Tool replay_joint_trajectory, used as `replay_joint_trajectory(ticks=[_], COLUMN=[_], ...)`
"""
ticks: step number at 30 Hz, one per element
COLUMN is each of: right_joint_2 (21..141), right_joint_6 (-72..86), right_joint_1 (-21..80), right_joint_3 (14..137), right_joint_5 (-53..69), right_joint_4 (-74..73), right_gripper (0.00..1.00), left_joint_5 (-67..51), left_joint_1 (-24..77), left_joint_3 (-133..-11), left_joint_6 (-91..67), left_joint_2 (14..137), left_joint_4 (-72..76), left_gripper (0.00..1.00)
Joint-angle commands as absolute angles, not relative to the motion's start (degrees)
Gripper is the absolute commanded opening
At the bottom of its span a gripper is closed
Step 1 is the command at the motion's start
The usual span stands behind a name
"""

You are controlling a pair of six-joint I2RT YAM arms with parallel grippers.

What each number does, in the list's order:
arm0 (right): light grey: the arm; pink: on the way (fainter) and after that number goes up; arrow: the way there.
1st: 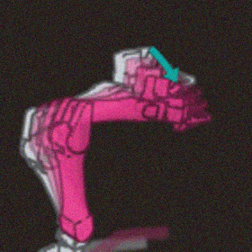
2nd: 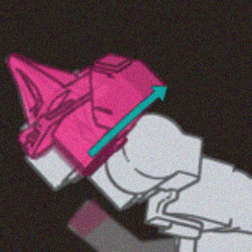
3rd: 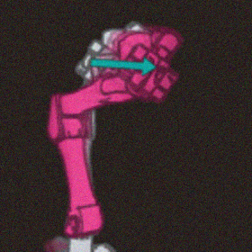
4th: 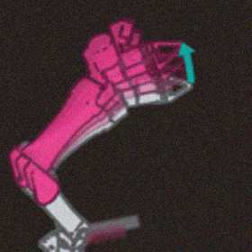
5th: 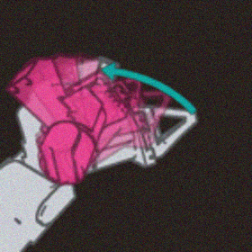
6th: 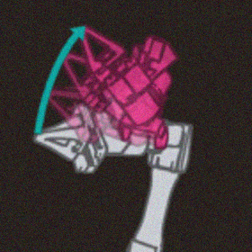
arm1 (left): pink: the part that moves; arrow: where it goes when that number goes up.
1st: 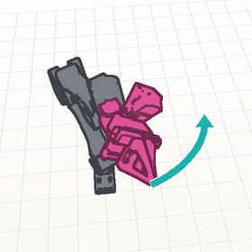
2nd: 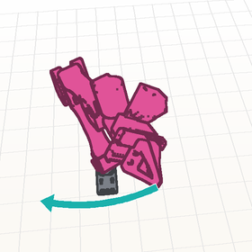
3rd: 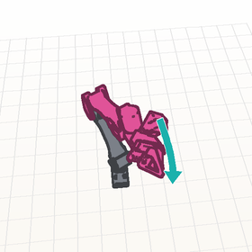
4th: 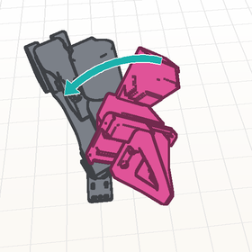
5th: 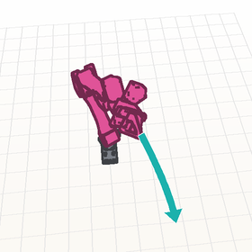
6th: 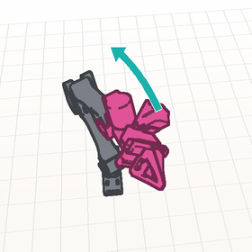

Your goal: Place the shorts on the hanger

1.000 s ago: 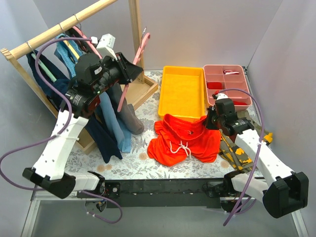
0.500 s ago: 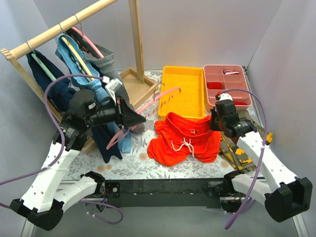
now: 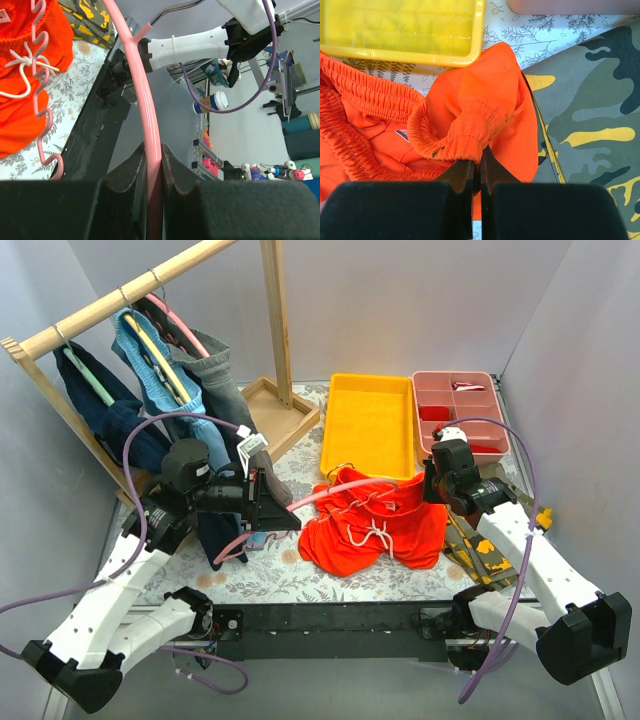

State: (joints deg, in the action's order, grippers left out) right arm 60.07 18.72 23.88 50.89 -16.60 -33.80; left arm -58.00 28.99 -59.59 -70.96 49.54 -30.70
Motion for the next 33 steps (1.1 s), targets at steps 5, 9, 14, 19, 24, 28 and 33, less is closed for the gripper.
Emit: replay_joint_trajectory(ticks=[5,9,14,19,24,28,33], right_joint_2=[58.89,58.27,57.75,57.04,57.13,57.57,58.44], right_joint_6=[19.60,19.77,20.21,20.30,20.30,20.48,20.21], right_joint_1=[24.61,24.70,24.70,24.70,24.70,24.70,24.70], right_joint_3=[52.21,51.42,50.98,50.19,49.66,49.31,48.25], right_joint_5=[-17.49,-17.67,-17.31,-17.84,-17.67,-17.75,-20.56], right_joint_4=[-33.40,-33.49,-33.93,-34.72,-34.45,-34.37,-34.28], right_gripper=[0.08,0.11,0.15,0.25,0.32,0.25,0.31], left_joint_5=[-57.93,-51.52,-46.06,-44.92,-44.64,-45.61,-45.53], left_joint_1=[32.07,38.39,41.04,41.75,42.10,42.71,43.15], left_joint_3=[-58.80,-59.76,-58.63,-57.57,-56.43,-55.72,-55.81], left_joint_6=[-71.19,-70.14,-69.96,-69.61,-68.82,-69.43,-68.91], left_joint_2=[53.43,55.37,57.13,58.88,60.81,62.05,63.02], left_joint_4=[-24.08,-23.55,-20.66,-18.19,-16.70,-13.80,-13.80], left_gripper=[0.00,0.00,0.00,0.00,0.00,0.00,0.00])
